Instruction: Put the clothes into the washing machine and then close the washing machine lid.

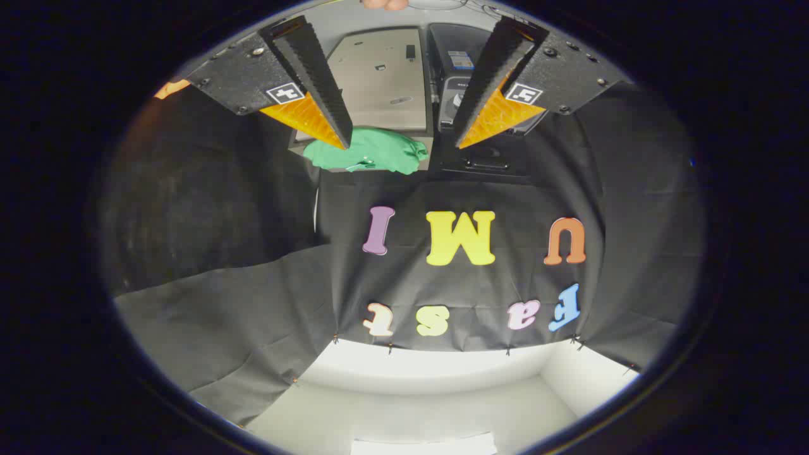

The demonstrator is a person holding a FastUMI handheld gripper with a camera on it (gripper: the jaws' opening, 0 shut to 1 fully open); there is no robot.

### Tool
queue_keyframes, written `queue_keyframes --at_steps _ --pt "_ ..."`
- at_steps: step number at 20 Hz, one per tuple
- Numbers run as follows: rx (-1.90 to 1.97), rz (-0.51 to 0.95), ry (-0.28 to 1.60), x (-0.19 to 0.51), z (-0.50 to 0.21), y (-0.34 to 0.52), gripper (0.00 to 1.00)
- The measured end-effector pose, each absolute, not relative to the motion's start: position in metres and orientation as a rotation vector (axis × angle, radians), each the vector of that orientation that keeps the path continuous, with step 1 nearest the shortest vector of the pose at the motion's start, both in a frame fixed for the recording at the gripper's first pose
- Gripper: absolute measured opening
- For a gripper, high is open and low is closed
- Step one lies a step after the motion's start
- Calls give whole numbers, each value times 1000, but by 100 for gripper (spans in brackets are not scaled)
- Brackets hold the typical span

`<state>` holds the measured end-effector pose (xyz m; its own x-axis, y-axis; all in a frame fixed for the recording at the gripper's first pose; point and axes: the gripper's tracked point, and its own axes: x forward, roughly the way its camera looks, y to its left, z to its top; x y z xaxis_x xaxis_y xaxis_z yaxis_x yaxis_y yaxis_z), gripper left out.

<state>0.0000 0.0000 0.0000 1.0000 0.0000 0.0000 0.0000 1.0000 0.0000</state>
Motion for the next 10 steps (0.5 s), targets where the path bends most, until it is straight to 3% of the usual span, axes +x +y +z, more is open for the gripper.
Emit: queue_keyframes --at_steps 10 --pt "-13 35 -5 0 -1 19 100"
